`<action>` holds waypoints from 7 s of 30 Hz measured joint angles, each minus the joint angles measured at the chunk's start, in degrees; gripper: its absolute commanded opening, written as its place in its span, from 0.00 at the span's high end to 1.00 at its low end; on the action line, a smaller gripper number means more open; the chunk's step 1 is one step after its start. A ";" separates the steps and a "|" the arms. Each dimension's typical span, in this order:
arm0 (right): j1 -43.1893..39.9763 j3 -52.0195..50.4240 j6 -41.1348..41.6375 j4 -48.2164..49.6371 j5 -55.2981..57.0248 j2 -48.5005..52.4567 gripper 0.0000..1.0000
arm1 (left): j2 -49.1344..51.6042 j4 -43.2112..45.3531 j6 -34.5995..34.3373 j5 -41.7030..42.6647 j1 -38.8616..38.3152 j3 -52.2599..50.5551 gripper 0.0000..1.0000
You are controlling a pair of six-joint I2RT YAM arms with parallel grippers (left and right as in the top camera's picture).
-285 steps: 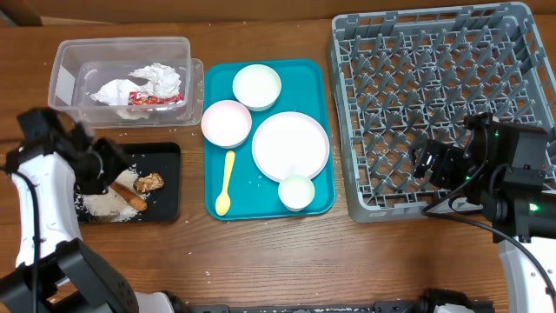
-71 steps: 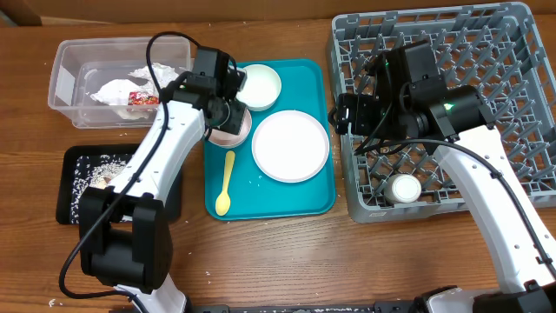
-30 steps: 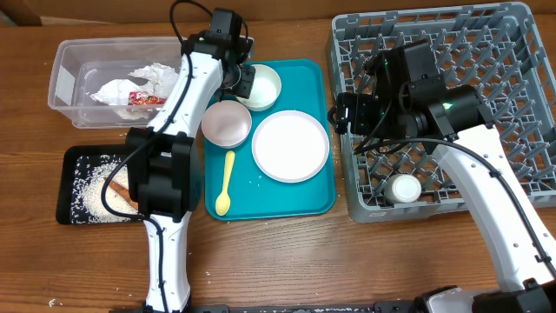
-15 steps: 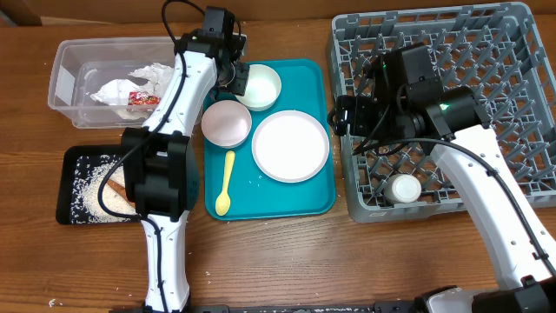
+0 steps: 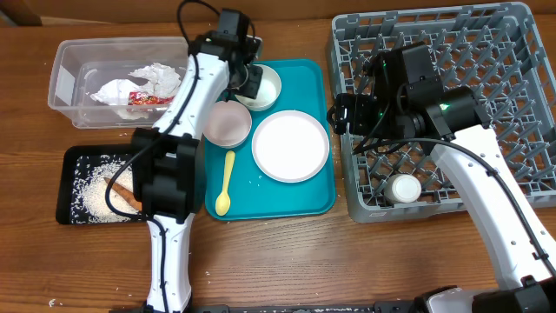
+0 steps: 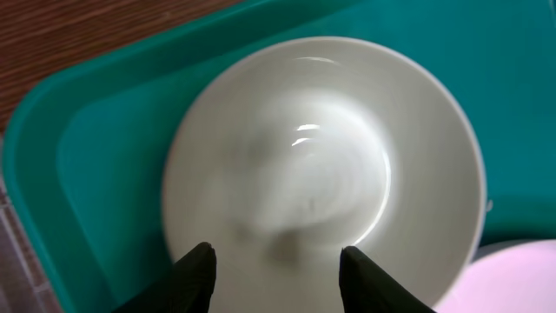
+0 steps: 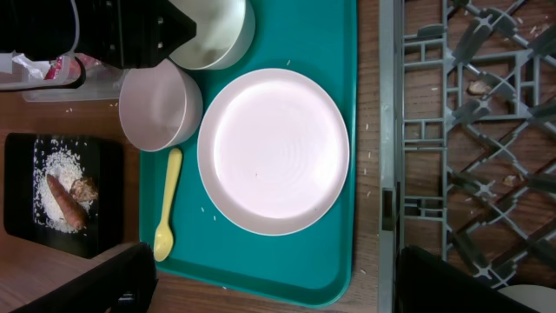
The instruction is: Sort waste into correct bins and load items into the dishwasher
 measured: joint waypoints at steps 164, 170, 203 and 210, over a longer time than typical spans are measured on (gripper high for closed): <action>5.46 29.40 -49.40 33.94 89.81 47.01 0.96 | -29.49 -24.44 -3.06 -2.64 11.56 15.19 0.00; 7.45 29.40 -49.72 31.47 93.59 47.01 0.96 | -29.49 -24.44 -3.06 -2.64 11.56 15.19 0.01; 15.13 28.89 -42.75 30.80 86.55 46.53 0.00 | -29.49 -24.46 -3.06 -2.62 11.56 15.19 0.00; 19.19 28.57 -31.54 11.82 64.00 36.85 0.00 | -29.49 -24.41 -3.06 -2.64 11.56 15.19 0.00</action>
